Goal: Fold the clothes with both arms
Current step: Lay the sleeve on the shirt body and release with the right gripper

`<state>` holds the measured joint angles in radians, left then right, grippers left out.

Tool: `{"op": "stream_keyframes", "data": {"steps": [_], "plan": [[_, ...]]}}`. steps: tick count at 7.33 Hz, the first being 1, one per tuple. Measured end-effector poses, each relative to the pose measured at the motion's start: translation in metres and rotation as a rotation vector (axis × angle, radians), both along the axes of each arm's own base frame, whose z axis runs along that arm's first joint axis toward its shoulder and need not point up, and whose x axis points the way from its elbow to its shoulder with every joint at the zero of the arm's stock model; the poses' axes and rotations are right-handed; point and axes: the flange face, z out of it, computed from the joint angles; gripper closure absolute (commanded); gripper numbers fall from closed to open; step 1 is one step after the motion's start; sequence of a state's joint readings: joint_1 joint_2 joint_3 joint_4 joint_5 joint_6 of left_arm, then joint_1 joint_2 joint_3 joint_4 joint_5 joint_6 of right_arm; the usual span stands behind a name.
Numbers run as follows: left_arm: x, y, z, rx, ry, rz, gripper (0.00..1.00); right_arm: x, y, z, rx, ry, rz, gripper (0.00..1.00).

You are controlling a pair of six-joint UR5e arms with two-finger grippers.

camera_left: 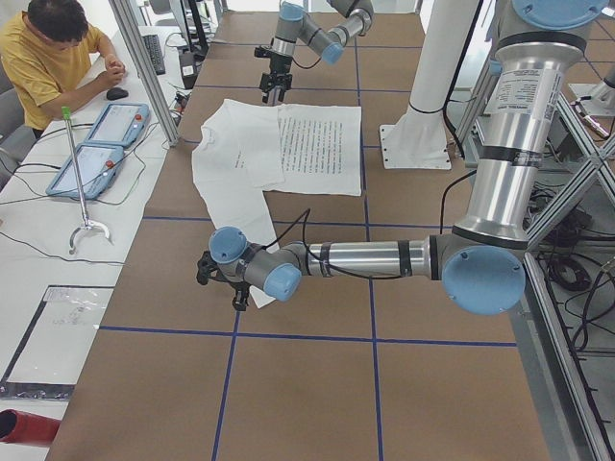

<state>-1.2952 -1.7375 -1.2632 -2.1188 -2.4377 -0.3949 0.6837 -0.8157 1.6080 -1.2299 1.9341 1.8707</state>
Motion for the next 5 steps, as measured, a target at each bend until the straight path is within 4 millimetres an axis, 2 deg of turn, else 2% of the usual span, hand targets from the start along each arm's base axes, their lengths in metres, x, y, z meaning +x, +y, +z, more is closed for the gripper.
{"op": "stream_keyframes", "data": {"steps": [4,5], "plan": [[0.036,0.005,0.026,-0.024,-0.008,0.062,0.24,0.004,0.011,0.017,0.002,0.009,-0.001,0.01],[0.044,0.009,0.032,-0.019,-0.007,0.076,0.35,0.004,0.012,0.020,0.003,0.012,-0.003,0.01]]}}
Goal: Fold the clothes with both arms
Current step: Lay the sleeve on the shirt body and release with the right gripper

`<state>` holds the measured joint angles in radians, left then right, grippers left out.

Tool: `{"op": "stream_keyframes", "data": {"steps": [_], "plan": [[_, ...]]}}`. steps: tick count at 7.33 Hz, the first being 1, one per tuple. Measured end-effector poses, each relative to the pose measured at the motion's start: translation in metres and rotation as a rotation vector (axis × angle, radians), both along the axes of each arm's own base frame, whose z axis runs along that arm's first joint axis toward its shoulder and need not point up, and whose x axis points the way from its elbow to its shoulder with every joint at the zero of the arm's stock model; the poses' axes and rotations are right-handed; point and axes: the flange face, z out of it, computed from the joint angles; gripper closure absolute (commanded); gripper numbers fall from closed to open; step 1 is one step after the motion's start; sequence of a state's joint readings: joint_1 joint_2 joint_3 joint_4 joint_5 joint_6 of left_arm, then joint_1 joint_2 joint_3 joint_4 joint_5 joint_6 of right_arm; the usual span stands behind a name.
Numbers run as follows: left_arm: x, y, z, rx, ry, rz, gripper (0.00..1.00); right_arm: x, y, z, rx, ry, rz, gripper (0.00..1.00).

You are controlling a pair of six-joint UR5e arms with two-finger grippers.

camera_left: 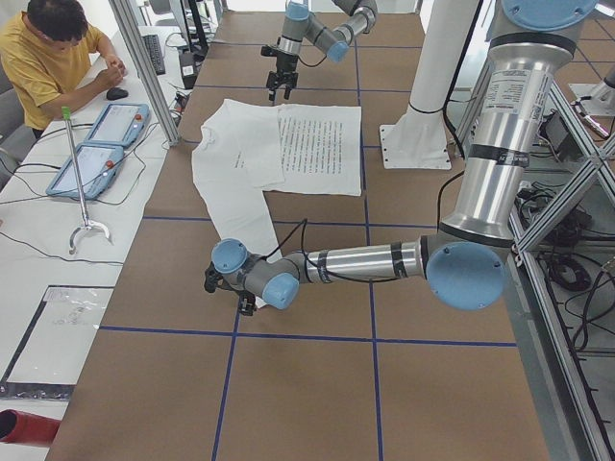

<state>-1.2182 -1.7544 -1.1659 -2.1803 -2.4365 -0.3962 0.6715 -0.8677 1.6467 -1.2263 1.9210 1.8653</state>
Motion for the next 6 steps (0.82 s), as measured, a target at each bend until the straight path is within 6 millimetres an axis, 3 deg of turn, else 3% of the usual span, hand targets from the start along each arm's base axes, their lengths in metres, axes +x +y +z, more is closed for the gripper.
{"op": "stream_keyframes", "data": {"steps": [1,6], "plan": [[0.0034,0.0021,0.0053,0.006,0.002,0.006,0.43,0.0019,0.0018,0.0034,0.003,0.002,-0.002,0.01],[0.0054,0.0048,0.0120,0.006,0.001,0.010,0.47,0.0093,0.0087,0.0060,0.010,-0.004,-0.007,0.01]]}}
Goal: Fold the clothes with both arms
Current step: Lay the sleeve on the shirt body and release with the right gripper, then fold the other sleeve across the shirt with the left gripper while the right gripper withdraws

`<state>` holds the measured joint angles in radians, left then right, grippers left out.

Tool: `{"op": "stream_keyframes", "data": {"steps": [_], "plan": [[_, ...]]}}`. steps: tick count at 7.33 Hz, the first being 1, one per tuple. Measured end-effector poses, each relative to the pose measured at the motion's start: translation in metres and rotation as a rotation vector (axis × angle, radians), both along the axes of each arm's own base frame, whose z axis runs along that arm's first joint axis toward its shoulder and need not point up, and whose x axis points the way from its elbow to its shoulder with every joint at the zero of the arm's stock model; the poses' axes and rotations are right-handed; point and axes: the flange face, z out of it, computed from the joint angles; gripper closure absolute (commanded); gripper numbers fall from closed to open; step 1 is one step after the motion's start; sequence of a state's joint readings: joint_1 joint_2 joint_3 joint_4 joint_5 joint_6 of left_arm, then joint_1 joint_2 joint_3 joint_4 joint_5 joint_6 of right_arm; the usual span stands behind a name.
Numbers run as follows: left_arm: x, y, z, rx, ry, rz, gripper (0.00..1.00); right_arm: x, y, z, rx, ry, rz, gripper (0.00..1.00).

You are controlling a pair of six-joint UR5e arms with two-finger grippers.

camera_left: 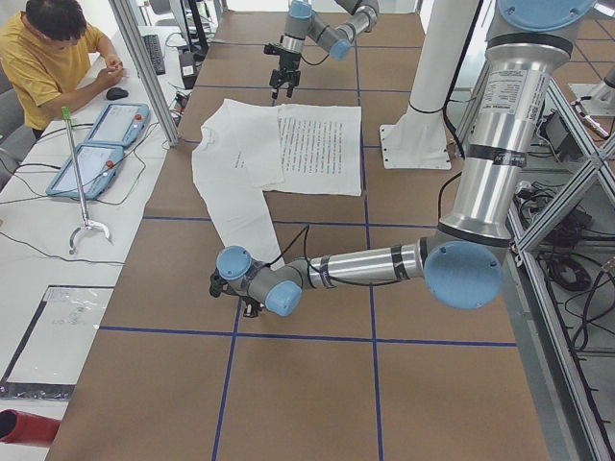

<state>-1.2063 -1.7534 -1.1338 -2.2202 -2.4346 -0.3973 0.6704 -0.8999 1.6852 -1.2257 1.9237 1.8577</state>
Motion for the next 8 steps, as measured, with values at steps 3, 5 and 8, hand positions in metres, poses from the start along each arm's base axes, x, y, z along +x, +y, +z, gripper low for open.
{"op": "stream_keyframes", "data": {"steps": [3,5,8], "plan": [[0.005,0.001,0.000,0.002,-0.002,0.010,0.47,0.000,0.001,-0.001,0.000,-0.002,-0.004,0.01],[0.010,0.003,0.001,0.002,-0.004,0.018,0.86,0.000,0.001,0.000,-0.001,-0.002,-0.005,0.01],[0.012,0.003,-0.002,0.007,0.001,0.021,1.00,0.001,0.001,-0.001,0.000,-0.003,-0.005,0.01]]}}
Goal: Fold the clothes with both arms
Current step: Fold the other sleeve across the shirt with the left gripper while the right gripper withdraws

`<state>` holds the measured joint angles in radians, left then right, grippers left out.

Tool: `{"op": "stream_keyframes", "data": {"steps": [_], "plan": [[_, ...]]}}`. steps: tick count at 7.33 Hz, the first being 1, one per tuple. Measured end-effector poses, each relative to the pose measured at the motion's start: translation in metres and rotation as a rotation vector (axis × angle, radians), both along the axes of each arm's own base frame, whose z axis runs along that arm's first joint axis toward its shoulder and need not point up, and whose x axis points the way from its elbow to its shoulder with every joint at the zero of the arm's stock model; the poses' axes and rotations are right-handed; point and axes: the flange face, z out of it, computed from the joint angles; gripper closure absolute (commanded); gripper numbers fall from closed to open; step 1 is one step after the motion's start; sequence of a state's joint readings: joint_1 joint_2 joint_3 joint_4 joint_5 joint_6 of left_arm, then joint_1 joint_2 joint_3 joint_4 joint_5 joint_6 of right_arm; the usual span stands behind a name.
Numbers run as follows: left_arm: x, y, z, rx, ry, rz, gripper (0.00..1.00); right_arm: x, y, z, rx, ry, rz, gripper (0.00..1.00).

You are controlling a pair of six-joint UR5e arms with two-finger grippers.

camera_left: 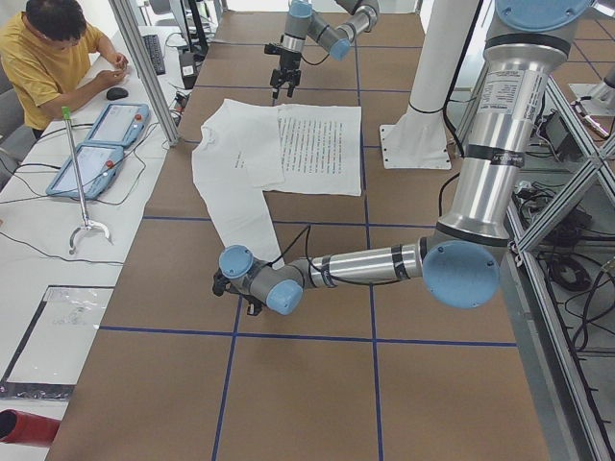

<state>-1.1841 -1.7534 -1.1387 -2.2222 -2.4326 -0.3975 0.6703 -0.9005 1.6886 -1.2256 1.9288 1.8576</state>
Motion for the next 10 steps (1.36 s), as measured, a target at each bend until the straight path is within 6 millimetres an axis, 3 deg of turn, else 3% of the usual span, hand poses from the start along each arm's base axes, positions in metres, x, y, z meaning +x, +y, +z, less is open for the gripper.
{"op": "stream_keyframes", "data": {"steps": [2,3,4,6,7,9,10], "plan": [[0.003,-0.005,-0.021,0.023,0.036,0.009,1.00,0.002,0.000,0.000,0.000,-0.001,0.001,0.01],[0.007,-0.007,-0.047,0.032,0.087,0.019,1.00,0.009,0.000,0.004,0.003,0.000,0.002,0.01],[0.011,-0.012,-0.089,0.031,0.147,0.008,1.00,0.023,0.001,0.017,0.019,0.012,-0.004,0.01],[0.033,-0.021,-0.195,-0.015,0.242,-0.063,1.00,0.060,-0.011,0.054,0.061,0.058,-0.039,0.01],[0.064,-0.022,-0.256,-0.056,0.288,-0.076,1.00,0.086,-0.017,0.079,0.080,0.082,-0.062,0.01],[0.168,-0.020,-0.401,-0.168,0.370,-0.092,1.00,0.140,-0.024,0.129,0.129,0.133,-0.115,0.01],[0.219,-0.010,-0.472,-0.190,0.407,-0.128,1.00,0.158,-0.025,0.148,0.143,0.154,-0.132,0.01]]}}
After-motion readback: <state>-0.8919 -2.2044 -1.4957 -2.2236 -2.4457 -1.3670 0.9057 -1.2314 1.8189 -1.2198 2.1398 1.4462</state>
